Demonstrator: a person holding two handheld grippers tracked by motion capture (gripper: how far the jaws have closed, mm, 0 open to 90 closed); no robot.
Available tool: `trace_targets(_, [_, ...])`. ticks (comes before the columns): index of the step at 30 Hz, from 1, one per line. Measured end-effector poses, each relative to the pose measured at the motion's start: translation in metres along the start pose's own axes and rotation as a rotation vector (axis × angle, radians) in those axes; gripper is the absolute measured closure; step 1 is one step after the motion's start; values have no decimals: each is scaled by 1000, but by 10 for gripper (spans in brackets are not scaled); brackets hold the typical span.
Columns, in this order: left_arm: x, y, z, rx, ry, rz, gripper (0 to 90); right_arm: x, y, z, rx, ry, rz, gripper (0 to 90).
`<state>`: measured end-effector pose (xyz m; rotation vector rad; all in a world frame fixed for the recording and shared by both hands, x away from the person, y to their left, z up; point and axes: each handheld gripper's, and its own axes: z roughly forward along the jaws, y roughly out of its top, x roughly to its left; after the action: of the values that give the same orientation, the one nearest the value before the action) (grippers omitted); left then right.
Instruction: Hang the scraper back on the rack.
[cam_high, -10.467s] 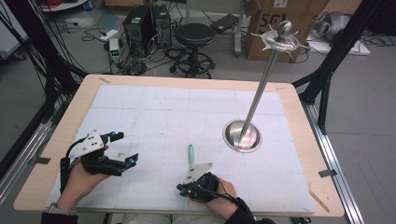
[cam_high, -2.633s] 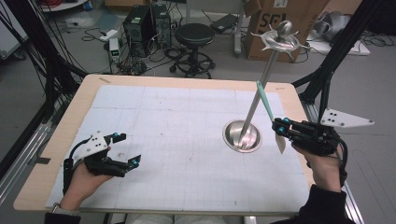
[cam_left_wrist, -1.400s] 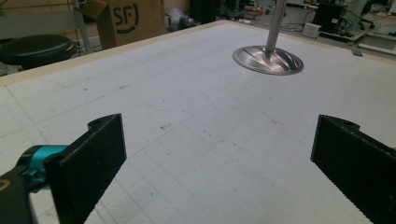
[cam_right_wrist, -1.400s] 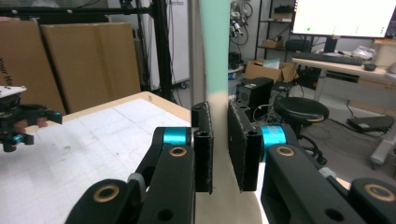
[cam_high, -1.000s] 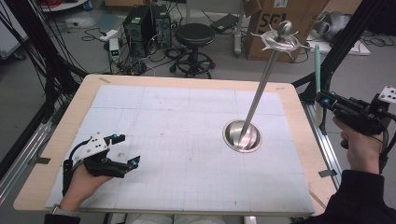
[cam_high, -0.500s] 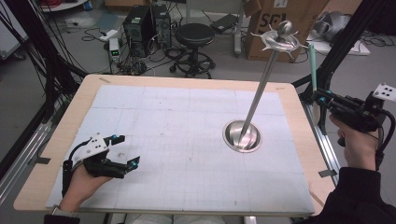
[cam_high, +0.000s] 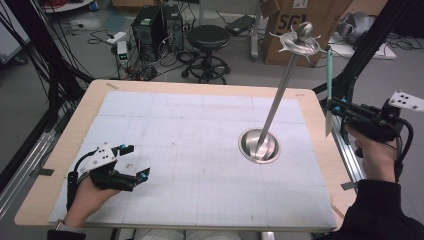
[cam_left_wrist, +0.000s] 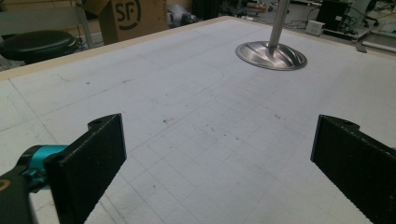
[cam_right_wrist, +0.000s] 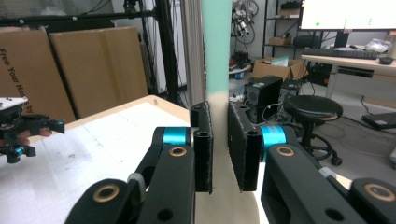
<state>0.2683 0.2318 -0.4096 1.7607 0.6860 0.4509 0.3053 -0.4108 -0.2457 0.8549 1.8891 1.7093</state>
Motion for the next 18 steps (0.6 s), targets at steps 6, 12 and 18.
trace_targets(6, [1, -1, 0, 0, 4, -3, 39, 2, -2, 9, 12, 5, -2, 806])
trace_targets(12, [0, -1, 0, 0, 2, -4, 39, 5, -2, 19, 24, -3, 1, 805])
trace_targets(18, [1, -1, 0, 7, 0, -1, 39, 9, -3, 33, 28, -29, 0, 802])
